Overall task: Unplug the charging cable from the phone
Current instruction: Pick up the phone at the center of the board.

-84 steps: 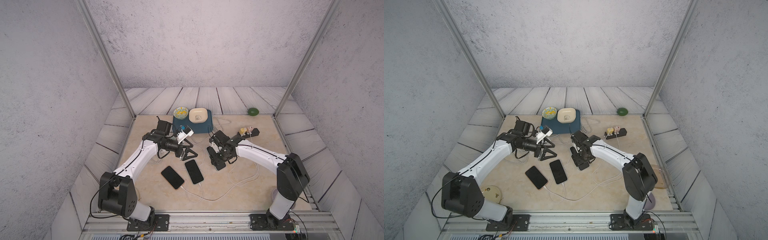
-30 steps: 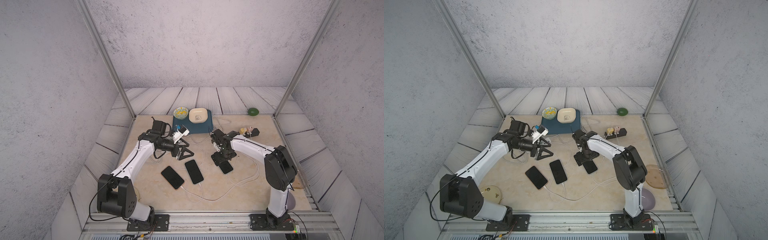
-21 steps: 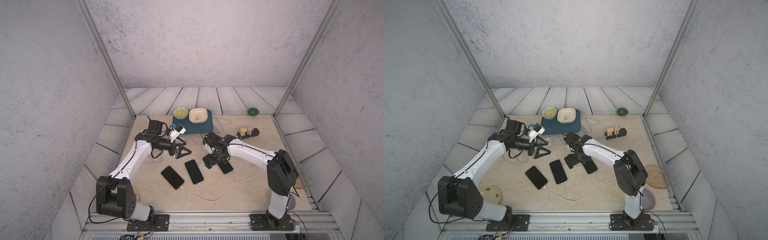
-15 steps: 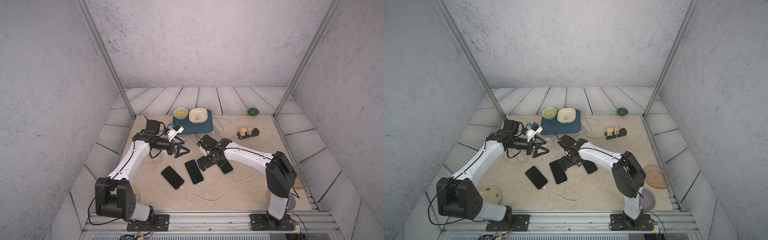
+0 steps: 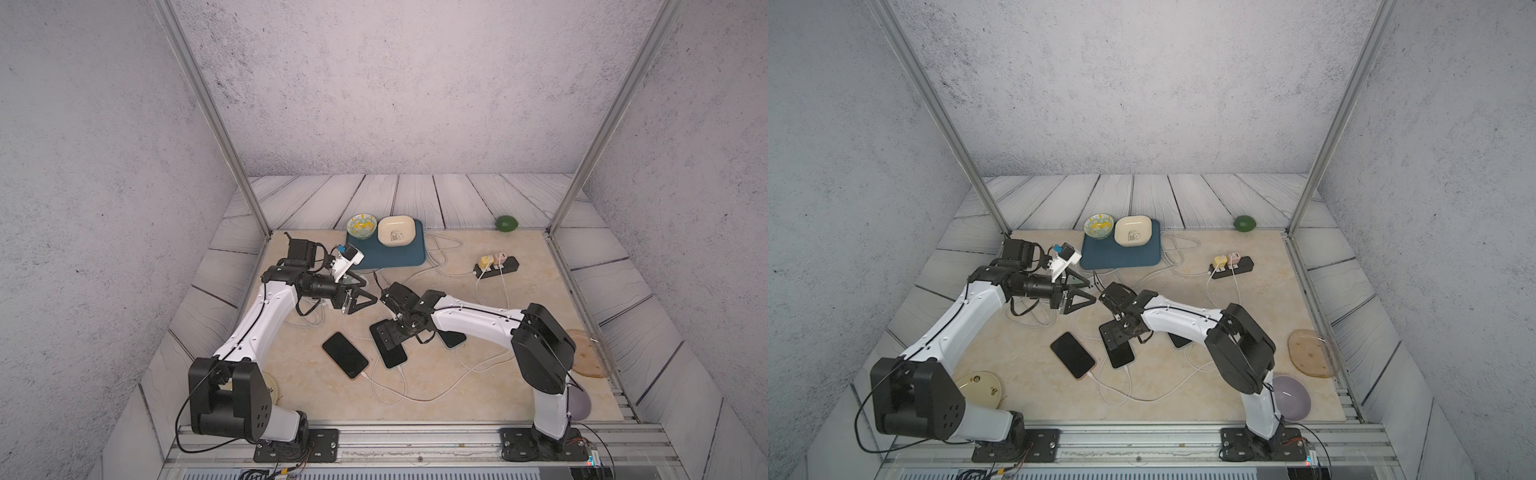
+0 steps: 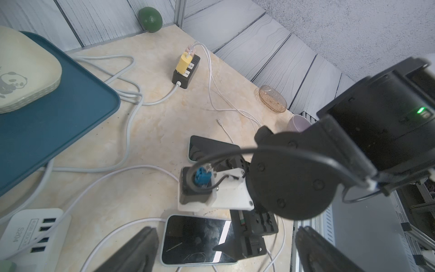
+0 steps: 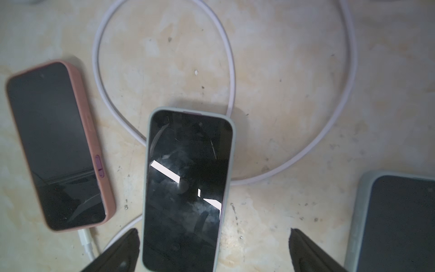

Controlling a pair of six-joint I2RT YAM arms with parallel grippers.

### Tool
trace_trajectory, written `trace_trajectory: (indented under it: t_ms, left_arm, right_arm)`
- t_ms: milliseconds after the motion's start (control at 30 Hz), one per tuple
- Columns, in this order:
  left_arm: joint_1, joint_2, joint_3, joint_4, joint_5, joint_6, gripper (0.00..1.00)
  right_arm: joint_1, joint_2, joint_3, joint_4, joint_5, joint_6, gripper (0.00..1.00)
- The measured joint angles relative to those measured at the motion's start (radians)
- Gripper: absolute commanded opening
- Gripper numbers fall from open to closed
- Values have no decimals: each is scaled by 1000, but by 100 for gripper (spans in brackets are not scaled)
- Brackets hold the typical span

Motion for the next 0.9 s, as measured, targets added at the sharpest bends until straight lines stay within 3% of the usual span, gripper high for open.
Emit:
trace_trajectory:
  t_ms: [900]
  left_arm:
    - [34,0,-9,6,-45,6,98]
  right_arm:
    - [25,131,88,14,2,-1,97]
